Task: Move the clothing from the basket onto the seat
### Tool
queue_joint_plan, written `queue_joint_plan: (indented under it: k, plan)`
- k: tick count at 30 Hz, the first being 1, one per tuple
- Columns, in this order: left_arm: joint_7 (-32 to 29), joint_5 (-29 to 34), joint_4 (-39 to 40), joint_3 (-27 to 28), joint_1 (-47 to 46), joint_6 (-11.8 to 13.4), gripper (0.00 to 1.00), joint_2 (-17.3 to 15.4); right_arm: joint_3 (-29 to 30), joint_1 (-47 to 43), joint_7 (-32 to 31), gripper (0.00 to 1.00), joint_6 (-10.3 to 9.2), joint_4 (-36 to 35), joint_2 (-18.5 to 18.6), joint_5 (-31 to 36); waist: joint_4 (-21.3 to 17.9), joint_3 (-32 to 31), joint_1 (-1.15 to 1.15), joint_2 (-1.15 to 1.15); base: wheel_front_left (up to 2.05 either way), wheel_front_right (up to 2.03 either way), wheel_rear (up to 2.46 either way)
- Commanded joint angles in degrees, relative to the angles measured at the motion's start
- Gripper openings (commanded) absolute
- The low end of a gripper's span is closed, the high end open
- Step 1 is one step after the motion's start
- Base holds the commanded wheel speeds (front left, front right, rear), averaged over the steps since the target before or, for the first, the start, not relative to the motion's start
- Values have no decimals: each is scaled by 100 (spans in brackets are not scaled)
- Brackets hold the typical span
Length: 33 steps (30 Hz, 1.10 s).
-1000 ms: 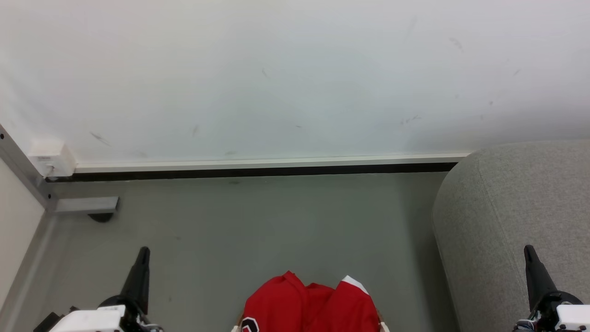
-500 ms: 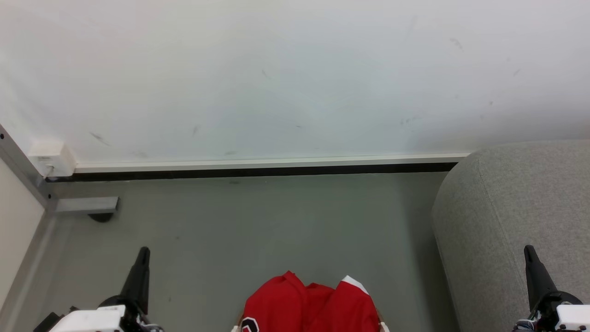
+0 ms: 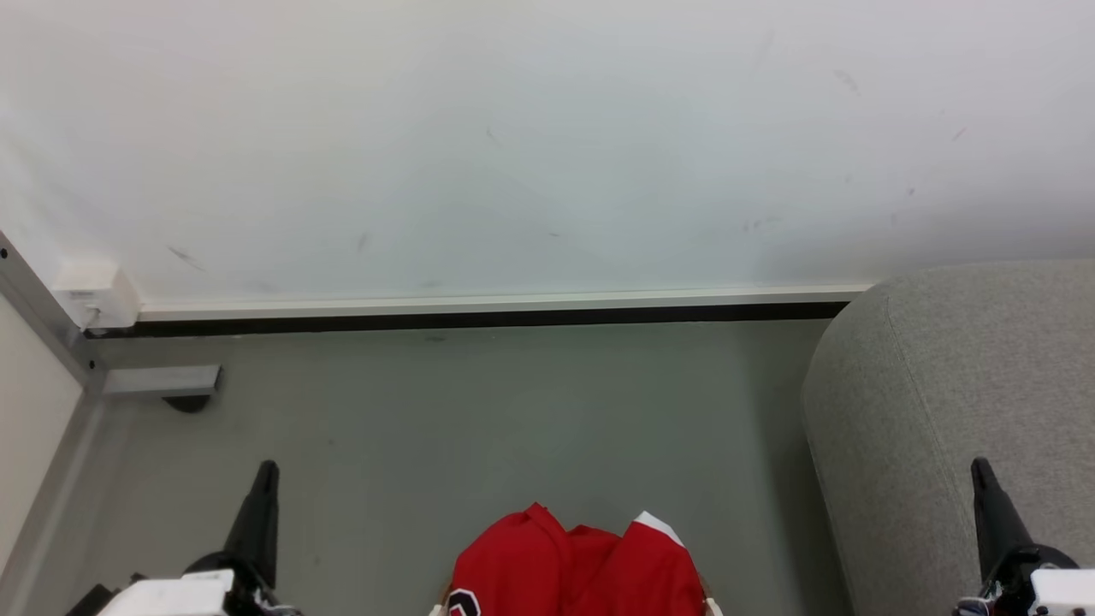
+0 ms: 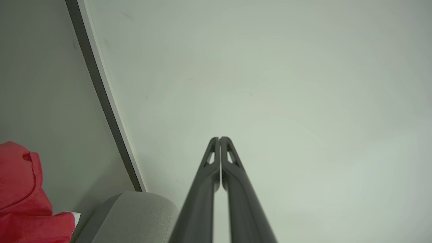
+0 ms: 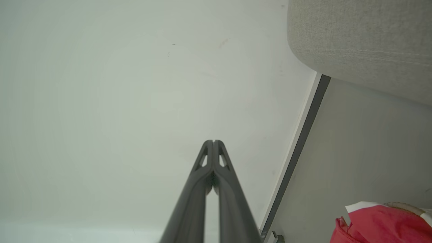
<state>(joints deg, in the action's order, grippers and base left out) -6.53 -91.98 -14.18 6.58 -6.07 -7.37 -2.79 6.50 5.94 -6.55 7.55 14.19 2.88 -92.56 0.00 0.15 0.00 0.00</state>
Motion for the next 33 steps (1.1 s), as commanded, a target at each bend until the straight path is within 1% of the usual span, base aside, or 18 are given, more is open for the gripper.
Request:
queue_joint_plan:
  k: [1,4,12,17,25,28,33]
  plan:
    - [6,3,-13,0,6,2,100,2,-5,-7,3,100,0,15,0,-3,0,0,0,0,0,0,0]
    - [30,10,-94,-7,102,18,100,27,-39,-96,21,100,0,93,-27,-10,1,1,0,0,0,0,0]
    - [267,99,135,-12,132,14,100,21,-256,-88,262,100,-1,-139,-21,43,11,7,0,0,0,0,0]
    - [402,295,308,41,153,11,100,18,-368,-80,401,100,-1,-268,-17,228,11,4,0,0,0,0,0]
    - [606,809,531,4,186,7,100,12,-402,-81,604,100,-2,-440,-12,624,20,16,0,0,0,0,0]
    - [676,1131,610,-27,220,6,100,10,-445,-67,677,100,-2,-501,-10,812,18,12,0,0,0,0,0]
    - [788,1721,743,-62,259,3,100,7,-602,-22,789,100,-3,-590,-7,1351,2,9,0,0,0,0,0]
